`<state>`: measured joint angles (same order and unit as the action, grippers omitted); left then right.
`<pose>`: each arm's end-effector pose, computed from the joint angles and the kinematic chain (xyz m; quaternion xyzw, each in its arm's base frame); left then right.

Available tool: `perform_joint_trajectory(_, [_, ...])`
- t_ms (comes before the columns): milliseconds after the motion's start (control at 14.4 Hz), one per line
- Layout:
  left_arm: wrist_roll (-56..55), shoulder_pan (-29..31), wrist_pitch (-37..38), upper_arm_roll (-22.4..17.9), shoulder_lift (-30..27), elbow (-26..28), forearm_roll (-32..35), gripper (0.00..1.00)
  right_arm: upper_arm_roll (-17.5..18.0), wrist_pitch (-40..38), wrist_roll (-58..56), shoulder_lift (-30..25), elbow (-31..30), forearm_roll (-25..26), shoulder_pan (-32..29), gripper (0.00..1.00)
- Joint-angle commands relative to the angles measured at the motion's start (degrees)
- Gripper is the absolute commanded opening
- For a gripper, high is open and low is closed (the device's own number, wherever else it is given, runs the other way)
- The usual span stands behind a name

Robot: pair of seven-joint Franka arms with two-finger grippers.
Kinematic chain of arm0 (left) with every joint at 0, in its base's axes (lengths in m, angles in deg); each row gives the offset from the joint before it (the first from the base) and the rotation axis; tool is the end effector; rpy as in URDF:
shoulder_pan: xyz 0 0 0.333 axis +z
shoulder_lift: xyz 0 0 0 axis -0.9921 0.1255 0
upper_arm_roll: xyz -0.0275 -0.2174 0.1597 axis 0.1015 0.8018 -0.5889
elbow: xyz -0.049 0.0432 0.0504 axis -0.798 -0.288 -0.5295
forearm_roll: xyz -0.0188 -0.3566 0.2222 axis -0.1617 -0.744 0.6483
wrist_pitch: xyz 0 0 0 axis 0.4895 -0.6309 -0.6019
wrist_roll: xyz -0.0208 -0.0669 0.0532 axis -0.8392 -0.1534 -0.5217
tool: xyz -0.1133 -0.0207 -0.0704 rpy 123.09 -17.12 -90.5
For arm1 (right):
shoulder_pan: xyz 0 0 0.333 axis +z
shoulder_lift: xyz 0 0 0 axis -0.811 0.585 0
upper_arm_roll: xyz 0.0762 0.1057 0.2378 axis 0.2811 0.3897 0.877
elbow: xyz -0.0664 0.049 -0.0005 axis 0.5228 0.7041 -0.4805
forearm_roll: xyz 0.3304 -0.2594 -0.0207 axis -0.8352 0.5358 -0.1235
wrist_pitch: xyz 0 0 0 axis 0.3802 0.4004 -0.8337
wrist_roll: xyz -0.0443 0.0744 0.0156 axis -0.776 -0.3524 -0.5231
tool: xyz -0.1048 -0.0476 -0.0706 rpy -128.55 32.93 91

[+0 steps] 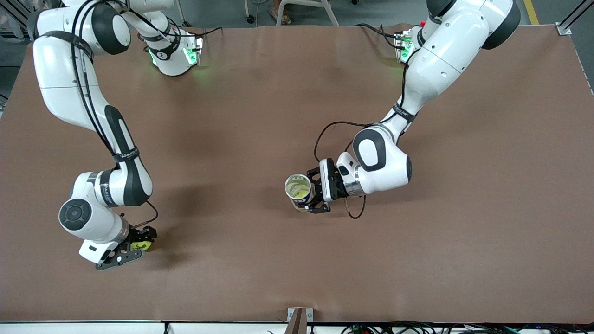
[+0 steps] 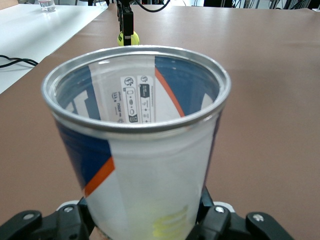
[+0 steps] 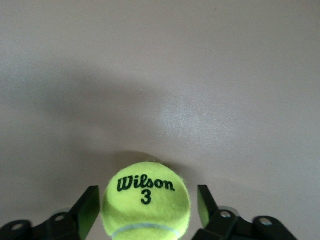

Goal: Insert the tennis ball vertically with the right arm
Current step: 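Close the right gripper on the second ball and lift it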

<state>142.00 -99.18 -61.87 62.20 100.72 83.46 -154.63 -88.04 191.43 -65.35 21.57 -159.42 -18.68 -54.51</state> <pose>0.5856 -0.4202 0.1347 0.6434 -0.6003 0.3442 0.3273 0.7400 0.0035 0.1323 0.9816 0.1762 0.0425 0.0601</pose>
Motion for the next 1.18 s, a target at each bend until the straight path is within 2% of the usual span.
perform_joint_trajectory(0, [0.8,0.14,0.02,-0.17,0.13,-0.3,0.0,0.77,0.49,0.83,-0.4,-0.01,-0.47,2.08,-0.56,0.61])
perform_joint_trajectory(69, [0.8,0.14,0.02,-0.17,0.22,-0.3,-0.26,0.77,0.49,0.74,-0.4,-0.01,-0.47,2.6,-0.65,0.47])
perform_joint_trajectory(208, [0.8,-0.04,-0.07,-0.17,0.22,-0.3,-0.44,0.77,0.49,0.48,-1.01,-0.01,-0.47,3.31,-0.74,0.3])
perform_joint_trajectory(277, [0.8,0.05,-0.07,-0.17,0.13,-0.21,-0.35,0.77,0.58,0.04,-1.45,-0.19,-0.39,3.22,-0.65,0.25])
perform_joint_trajectory(486, [0.8,0.05,-0.07,-0.17,0.04,-0.13,-0.35,0.77,1.54,-4.5,-1.1,-1.5,-0.12,2.17,0.22,0.22])
perform_joint_trajectory(555, [0.8,-0.04,-0.07,-0.17,0.13,-0.21,-0.35,0.77,3.02,-7.14,-1.01,-2.81,0.23,1.04,0.57,0.2])
perform_joint_trajectory(694, [0.62,-0.04,-0.07,-0.17,0.31,-0.3,-0.44,0.77,5.23,-12.68,0.3,-6.32,0.75,-6.14,0.32,0.2])
perform_joint_trajectory(971, [0.45,-0.3,-0.07,-0.17,0.22,-0.3,-0.44,0.77,5.59,-16.13,6.25,-13.97,0.93,-27.22,4.69,0.14])
perform_joint_trajectory(1110, [0.45,-0.22,-0.07,-0.17,0.13,-0.3,-0.44,0.77,5.59,-15.96,17.64,-15.83,1.02,-31.74,10.13,0.12])
